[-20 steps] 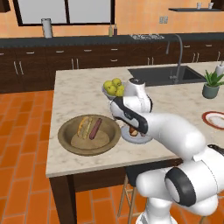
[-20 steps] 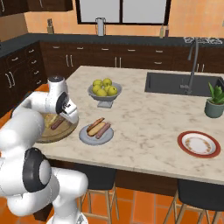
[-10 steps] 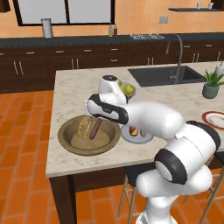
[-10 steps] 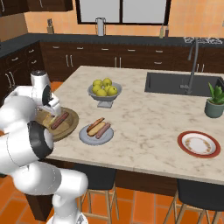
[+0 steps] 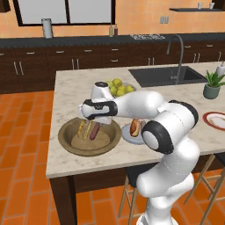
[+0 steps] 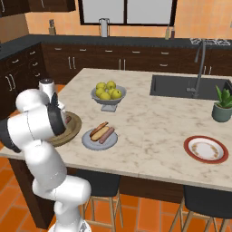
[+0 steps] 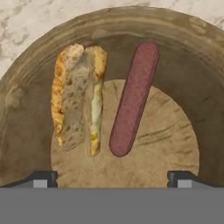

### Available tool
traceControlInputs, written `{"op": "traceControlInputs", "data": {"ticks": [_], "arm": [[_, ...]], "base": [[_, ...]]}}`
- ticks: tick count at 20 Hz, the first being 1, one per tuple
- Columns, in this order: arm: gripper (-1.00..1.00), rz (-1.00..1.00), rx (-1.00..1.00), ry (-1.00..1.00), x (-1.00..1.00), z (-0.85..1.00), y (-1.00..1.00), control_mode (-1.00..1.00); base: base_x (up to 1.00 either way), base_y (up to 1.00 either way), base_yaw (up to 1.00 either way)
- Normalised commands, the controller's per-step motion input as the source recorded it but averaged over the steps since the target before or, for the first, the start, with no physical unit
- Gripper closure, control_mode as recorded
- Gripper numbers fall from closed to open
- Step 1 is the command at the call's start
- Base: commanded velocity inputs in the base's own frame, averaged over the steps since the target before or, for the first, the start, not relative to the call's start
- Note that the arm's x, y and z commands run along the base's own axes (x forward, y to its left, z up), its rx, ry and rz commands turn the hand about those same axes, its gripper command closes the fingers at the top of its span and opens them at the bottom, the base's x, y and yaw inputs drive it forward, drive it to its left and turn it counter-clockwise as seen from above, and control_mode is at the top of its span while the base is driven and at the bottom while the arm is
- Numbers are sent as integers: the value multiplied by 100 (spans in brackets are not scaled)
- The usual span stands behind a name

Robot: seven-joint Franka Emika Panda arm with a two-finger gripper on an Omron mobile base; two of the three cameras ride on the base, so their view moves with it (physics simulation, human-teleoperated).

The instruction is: Place one bun and one sausage from the bowl on each plate.

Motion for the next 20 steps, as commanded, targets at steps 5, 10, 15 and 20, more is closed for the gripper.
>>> {"op": "traceControlInputs", "data": {"ticks": [5, 10, 15, 20], "arm": [[-100, 0, -7, 1, 60, -25, 51, -100], [-100, 0, -12, 2, 47, -39, 24, -100], [-100, -1, -7, 1, 11, -33, -1, -100], [-100, -2, -2, 0, 4, -44, -19, -100]], "base": [[0, 0, 0], [0, 0, 0], [0, 0, 0], [0, 0, 0]]}}
